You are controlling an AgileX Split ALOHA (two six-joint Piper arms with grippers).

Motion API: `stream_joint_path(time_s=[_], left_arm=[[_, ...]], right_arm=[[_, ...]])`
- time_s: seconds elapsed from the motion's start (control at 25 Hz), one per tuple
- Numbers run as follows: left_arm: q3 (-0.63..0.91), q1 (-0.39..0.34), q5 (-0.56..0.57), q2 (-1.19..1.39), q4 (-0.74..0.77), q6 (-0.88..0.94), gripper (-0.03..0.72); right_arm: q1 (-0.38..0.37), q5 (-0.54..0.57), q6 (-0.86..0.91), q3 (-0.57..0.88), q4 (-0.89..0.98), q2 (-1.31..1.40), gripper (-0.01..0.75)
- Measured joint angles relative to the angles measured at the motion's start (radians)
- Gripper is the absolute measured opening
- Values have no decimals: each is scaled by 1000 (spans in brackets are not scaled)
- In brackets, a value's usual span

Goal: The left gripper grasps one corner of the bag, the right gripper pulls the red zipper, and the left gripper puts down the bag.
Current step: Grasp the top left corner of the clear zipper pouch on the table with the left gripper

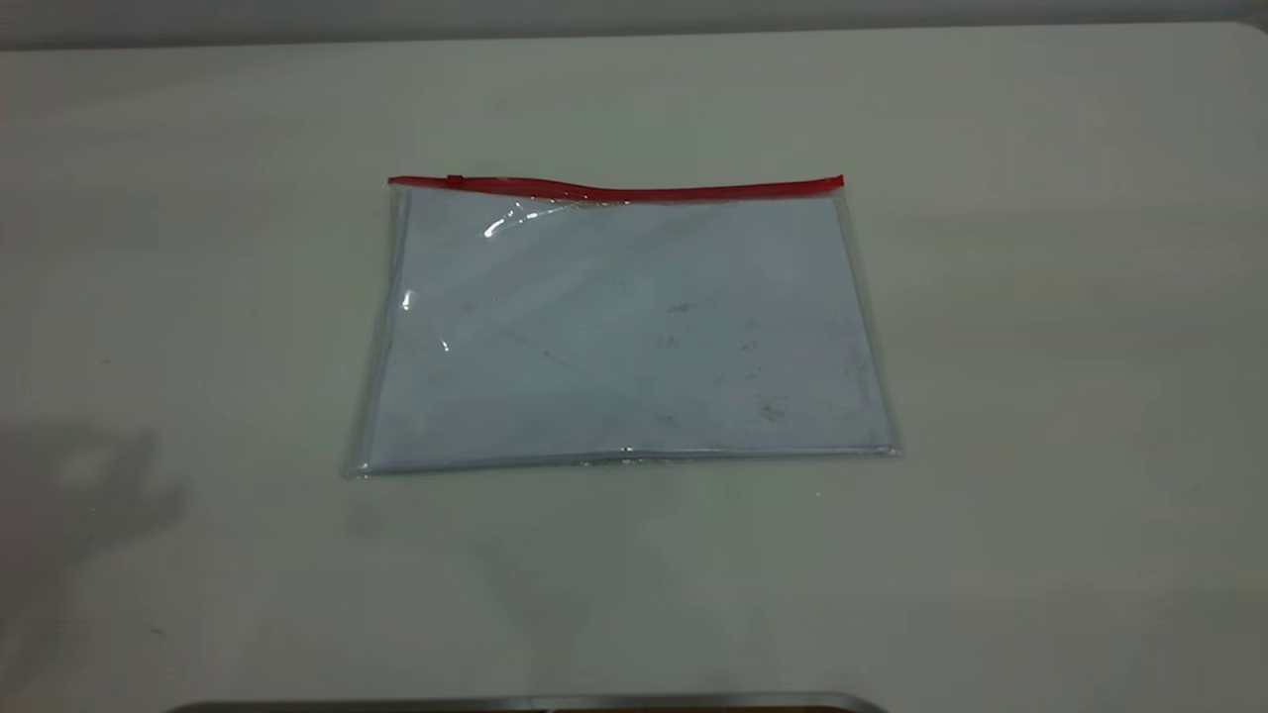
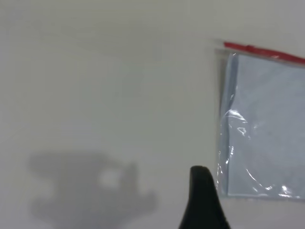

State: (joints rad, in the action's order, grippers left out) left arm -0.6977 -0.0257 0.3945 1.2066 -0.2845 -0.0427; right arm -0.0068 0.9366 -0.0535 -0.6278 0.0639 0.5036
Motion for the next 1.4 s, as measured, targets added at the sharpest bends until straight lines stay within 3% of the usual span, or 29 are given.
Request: stream_joint_path(time_s=[0.4,0.76,1.16,1.4], left_arm=[[-271,0,-68,565,-272,-391,581],[-544,0,-20,940,-570,-790,581],[-688,22,65,1207,-1044,-1307,581],[-701,73,66,1281,-1166,-1449,581]], right_arm=[[0,-267,0,-26,5,433,578],[0,-494,-38,-31,7,722,578],[0,-637,-56,-34,11,927,578],[0,-682,-63,-34,11,962,578]])
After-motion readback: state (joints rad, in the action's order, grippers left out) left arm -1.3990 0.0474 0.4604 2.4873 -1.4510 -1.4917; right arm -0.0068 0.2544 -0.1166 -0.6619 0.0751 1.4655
